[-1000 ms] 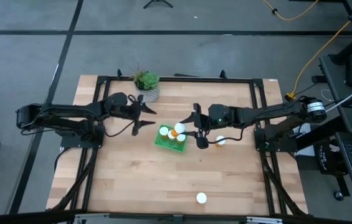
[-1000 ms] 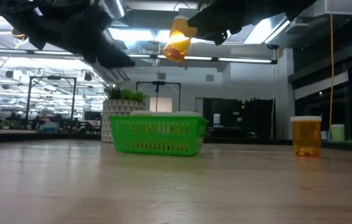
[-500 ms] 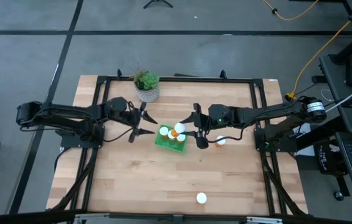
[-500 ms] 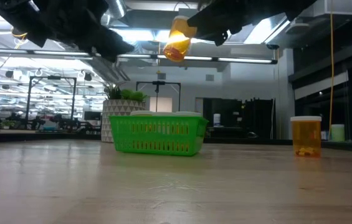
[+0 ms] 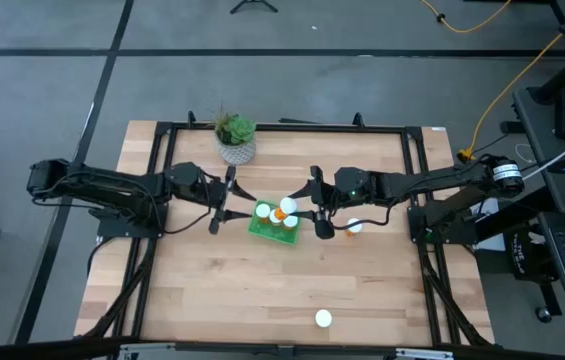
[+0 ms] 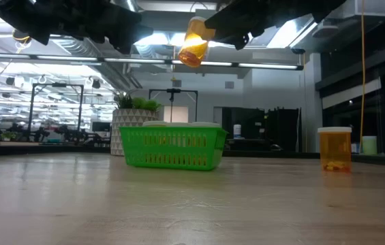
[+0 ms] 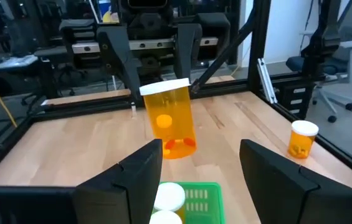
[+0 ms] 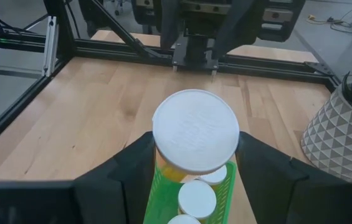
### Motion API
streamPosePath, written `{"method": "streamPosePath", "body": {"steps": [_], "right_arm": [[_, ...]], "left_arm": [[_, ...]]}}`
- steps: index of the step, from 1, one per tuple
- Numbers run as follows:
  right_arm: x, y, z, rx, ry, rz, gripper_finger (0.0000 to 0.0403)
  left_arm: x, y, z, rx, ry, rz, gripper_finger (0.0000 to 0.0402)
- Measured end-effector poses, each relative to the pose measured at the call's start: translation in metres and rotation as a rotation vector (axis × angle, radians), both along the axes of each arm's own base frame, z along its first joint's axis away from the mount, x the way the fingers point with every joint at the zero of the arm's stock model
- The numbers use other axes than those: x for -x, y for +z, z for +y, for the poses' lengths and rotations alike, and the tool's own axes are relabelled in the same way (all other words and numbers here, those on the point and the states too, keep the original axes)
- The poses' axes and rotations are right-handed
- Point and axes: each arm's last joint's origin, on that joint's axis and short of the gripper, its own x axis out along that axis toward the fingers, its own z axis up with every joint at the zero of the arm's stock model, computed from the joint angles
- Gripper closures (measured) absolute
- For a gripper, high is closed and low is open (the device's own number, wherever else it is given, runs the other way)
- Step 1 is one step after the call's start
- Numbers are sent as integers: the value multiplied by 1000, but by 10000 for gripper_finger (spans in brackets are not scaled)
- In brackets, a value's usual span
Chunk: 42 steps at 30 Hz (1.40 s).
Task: Pick and place pill bottles into a basket
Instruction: Put the orange medicine bottle into the green bin
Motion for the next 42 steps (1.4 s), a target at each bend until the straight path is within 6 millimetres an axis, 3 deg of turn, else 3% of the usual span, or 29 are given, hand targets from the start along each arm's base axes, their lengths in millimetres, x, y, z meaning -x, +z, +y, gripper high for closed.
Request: {"method": "streamPosePath", "body": {"steps": [12,19,28,42], "right_arm": [[-10,-9,12,2,38,-22,194],[-29,-30,14,-14,31,8,194],[-62,-39,18,5,42,117,194],[-82,-57,19,19,26,230,194]], "left_arm": [[11,2,-1,4,-1,45,192],[17,7,-2,3,-1,35,192],[20,4,-2,7,-1,74,192],[22,-6,-2,16,-1,180,192]]}}
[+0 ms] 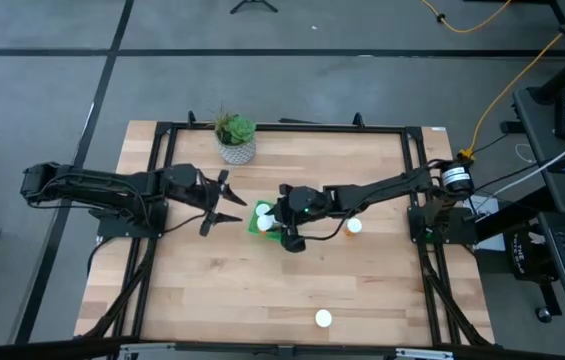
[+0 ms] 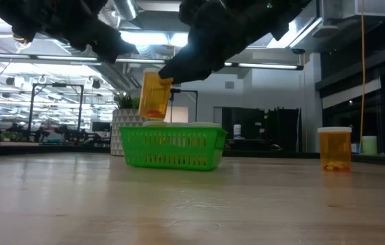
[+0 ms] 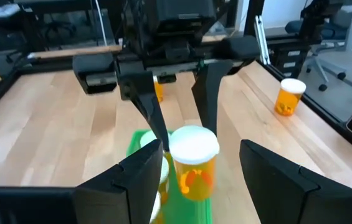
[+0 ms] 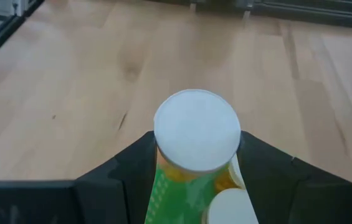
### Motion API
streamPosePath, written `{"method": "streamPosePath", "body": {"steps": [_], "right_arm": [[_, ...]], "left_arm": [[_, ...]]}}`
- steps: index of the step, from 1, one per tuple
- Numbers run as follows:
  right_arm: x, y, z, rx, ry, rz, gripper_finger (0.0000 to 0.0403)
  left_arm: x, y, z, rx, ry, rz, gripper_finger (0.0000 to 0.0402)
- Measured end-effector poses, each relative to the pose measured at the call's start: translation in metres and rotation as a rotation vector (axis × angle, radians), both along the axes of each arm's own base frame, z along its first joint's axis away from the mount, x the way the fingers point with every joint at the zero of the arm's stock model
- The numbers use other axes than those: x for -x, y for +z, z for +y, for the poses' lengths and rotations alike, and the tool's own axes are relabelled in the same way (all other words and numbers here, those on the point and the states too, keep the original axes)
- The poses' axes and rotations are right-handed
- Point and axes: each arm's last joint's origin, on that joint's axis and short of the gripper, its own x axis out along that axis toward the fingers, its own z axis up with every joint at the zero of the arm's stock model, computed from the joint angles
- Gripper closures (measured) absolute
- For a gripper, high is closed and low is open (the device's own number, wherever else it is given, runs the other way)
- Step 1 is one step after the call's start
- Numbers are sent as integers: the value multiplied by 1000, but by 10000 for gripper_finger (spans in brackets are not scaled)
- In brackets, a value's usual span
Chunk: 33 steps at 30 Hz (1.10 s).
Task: Pick and place pill bottles into a basket
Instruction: Put the orange medicine bottle into the green bin
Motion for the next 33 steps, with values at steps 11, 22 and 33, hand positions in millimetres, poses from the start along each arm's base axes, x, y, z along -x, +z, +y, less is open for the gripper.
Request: {"method": "streamPosePath", "body": {"steps": [11,22,33], "right_arm": [[-3,-12,0,14,-13,27,194],[-7,-19,-1,18,-12,21,194],[-8,-19,0,17,-12,14,194]], "left_arm": [[2,-5,0,5,0,51,192],[2,-7,0,7,0,73,192],[3,-8,0,8,0,91,192]]}}
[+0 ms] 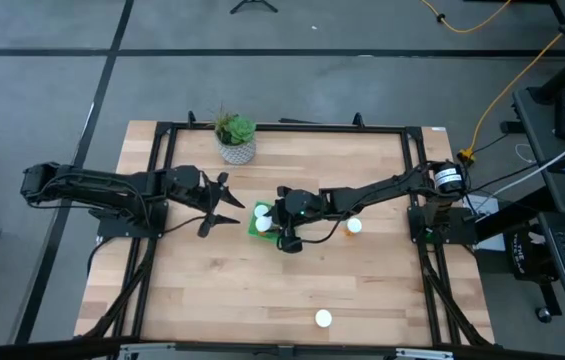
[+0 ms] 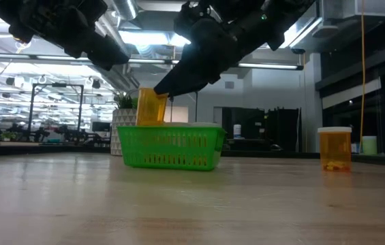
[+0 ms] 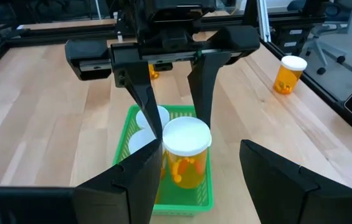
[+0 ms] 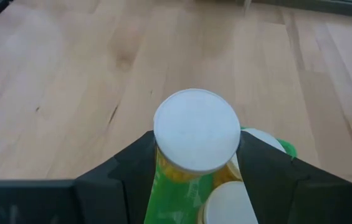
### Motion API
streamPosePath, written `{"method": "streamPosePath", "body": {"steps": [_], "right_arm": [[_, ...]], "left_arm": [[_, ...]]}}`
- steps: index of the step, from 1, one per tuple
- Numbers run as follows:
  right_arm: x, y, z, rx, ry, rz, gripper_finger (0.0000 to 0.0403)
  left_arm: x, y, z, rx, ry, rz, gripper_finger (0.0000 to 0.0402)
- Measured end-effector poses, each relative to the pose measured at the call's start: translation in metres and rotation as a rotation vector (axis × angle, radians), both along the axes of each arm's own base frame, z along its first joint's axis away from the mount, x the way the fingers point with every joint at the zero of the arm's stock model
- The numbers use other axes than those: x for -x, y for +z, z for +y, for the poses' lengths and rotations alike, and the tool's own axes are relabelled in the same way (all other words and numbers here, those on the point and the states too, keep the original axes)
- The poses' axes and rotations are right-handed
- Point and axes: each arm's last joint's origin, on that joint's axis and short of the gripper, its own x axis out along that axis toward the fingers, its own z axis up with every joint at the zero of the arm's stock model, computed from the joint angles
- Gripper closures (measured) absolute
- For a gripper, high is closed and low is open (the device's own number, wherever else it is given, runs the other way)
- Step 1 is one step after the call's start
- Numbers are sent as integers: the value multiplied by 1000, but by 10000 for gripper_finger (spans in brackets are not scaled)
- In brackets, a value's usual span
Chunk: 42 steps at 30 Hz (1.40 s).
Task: Pick and place pill bottles into a basket
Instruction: Put the orange medicine bottle into the green bin
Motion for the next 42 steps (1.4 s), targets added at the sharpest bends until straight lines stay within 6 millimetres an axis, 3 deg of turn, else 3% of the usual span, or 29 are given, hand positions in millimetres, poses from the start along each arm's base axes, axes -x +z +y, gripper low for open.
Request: {"method": "streamPosePath", "body": {"steps": [8,20,42], "right_arm": [[-1,-1,0,11,-17,-2,194],[-9,-24,-4,10,-30,16,194],[-9,-24,-3,36,-12,11,194]], "left_arm": [[0,0,0,0,0,0,192],[0,0,0,0,0,2,192],[0,0,0,0,0,4,192]]}}
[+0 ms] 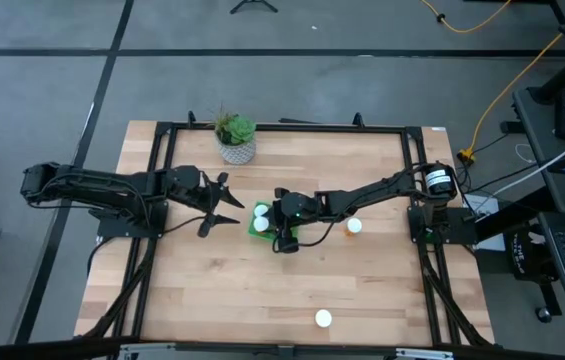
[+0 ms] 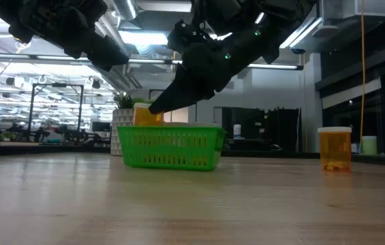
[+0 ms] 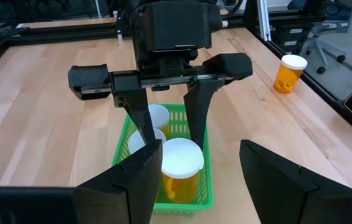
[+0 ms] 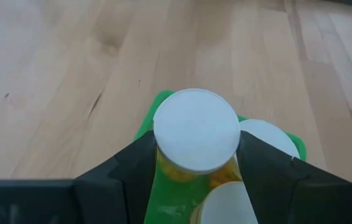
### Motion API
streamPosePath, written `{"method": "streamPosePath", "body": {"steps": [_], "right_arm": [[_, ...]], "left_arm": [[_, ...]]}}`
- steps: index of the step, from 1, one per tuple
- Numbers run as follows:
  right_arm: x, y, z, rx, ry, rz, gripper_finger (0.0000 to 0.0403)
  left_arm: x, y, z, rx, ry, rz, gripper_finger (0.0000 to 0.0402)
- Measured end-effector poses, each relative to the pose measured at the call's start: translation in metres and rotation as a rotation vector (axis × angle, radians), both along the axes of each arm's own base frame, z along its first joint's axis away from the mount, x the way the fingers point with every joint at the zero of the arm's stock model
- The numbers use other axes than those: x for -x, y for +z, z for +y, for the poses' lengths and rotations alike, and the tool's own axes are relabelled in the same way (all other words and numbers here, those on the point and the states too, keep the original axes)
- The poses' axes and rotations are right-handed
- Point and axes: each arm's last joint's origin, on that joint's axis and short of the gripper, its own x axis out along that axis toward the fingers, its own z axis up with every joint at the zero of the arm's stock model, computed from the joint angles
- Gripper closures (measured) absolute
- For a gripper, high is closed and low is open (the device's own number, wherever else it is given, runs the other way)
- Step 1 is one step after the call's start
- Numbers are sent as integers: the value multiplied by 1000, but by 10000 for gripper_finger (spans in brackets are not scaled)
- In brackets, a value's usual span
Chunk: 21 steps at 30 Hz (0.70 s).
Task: Pick and place pill bottles into a basket
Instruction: Put the orange medicine bottle into the green bin
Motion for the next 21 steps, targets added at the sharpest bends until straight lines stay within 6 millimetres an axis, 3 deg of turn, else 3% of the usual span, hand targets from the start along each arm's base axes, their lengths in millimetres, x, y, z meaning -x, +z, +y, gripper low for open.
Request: {"method": "streamPosePath", "body": {"steps": [21], "right_arm": [[-4,-10,1,30,34,-4,194]], "left_arm": [[0,-1,0,1,0,13,192]]}}
